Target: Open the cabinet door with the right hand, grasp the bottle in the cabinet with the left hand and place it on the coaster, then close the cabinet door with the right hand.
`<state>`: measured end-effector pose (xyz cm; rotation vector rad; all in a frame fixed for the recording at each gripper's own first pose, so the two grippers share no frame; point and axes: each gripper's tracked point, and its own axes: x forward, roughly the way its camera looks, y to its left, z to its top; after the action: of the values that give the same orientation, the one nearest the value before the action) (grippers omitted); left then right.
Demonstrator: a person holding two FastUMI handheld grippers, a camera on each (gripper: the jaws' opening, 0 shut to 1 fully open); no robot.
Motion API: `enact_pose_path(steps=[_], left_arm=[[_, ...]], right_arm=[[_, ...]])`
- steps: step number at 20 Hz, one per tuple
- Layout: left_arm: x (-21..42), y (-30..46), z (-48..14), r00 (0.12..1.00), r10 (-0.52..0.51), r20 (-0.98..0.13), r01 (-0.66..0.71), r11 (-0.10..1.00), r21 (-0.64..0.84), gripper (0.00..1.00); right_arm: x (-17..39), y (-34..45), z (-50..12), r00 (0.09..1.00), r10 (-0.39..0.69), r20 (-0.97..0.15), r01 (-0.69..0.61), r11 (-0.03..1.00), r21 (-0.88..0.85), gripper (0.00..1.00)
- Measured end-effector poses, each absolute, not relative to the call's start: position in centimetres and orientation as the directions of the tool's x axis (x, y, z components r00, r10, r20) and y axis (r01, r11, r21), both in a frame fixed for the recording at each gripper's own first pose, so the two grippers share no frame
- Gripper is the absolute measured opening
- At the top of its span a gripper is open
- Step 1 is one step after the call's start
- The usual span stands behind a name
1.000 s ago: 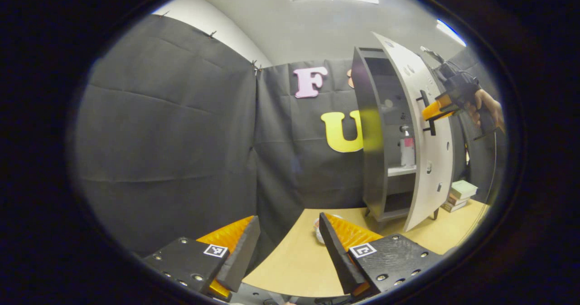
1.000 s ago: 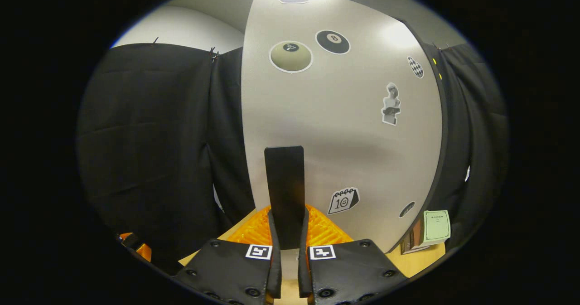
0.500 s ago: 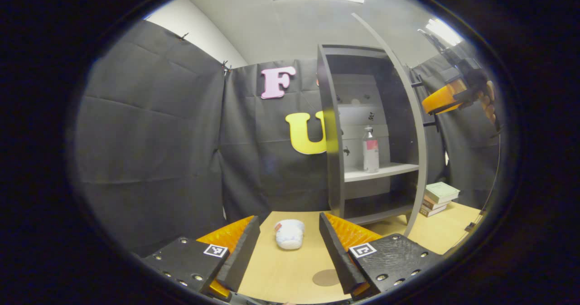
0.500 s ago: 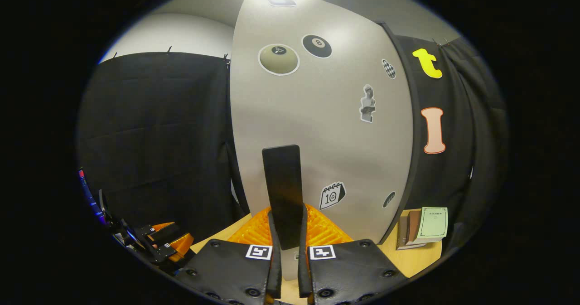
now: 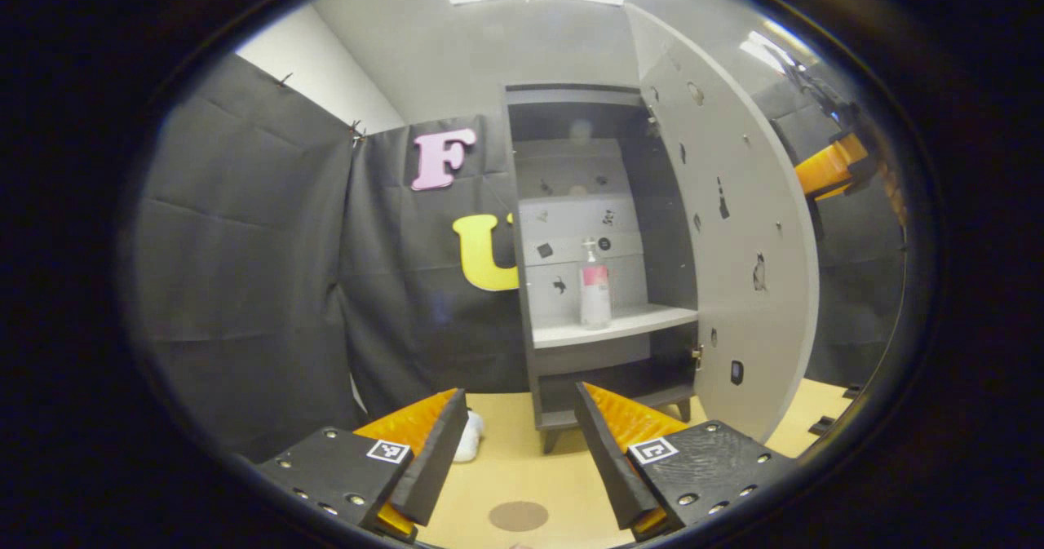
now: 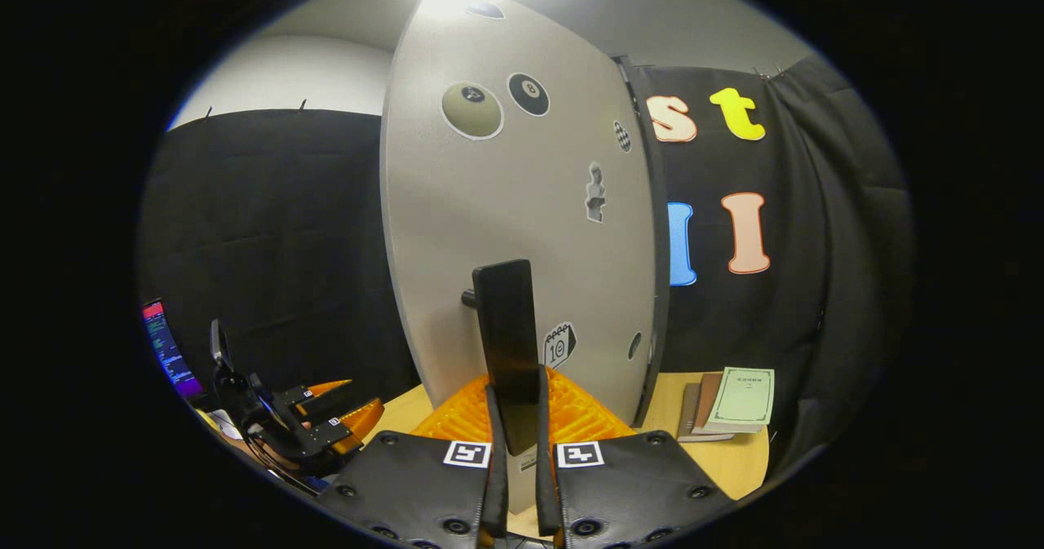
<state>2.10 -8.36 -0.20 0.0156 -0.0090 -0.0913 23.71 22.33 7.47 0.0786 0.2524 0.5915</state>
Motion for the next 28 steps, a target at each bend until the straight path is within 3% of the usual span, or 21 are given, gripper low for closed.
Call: enact_pose_path(steps=[7,10,14,15,16,17,23,24,27,28], left_arm=[[3.3,-15.8,0.3,0.988,-0.155,0.010,0.155,0.988,0.015,0.82],[3.3,-17.8,0.6,0.988,-0.156,0.014,0.156,0.988,0.010,0.80],[3.0,-19.3,0.8,0.991,-0.131,0.020,0.130,0.991,0.027,0.82],[2.9,-19.5,0.9,0.992,-0.122,0.019,0.121,0.992,0.030,0.80],[2.8,-19.6,0.8,0.994,-0.111,0.018,0.110,0.993,0.033,0.82],[2.5,-19.6,0.9,0.995,-0.099,0.017,0.098,0.995,0.035,0.82],[2.2,-20.9,2.7,0.997,-0.064,0.037,0.061,0.996,0.064,0.80],[2.4,-21.3,3.2,0.997,-0.063,0.043,0.059,0.996,0.068,0.80],[3.7,-22.7,4.3,0.996,-0.075,0.045,0.073,0.996,0.055,0.83],[4.1,-22.8,4.9,0.996,-0.078,0.048,0.076,0.996,0.053,0.80]], right_arm=[[25.3,18.8,7.8,0.866,0.465,-0.182,-0.456,0.885,0.092,0.15],[25.9,16.8,6.6,0.890,0.397,-0.223,-0.397,0.917,0.048,0.13],[25.3,18.7,7.3,0.853,0.485,-0.192,-0.475,0.874,0.098,0.10],[25.6,18.4,7.3,0.855,0.483,-0.192,-0.479,0.875,0.069,0.13],[26.1,17.4,7.3,0.864,0.470,-0.180,-0.472,0.881,0.032,0.10],[26.3,16.8,7.7,0.868,0.469,-0.166,-0.473,0.881,0.016,0.16],[23.9,15.7,8.7,0.829,0.549,-0.109,-0.536,0.835,0.129,0.19],[23.7,14.5,8.7,0.843,0.528,-0.103,-0.515,0.848,0.126,0.27],[24.4,9.8,8.0,0.904,0.414,-0.107,-0.408,0.910,0.073,0.23],[24.3,8.8,7.5,0.916,0.386,-0.110,-0.380,0.922,0.072,0.25]])
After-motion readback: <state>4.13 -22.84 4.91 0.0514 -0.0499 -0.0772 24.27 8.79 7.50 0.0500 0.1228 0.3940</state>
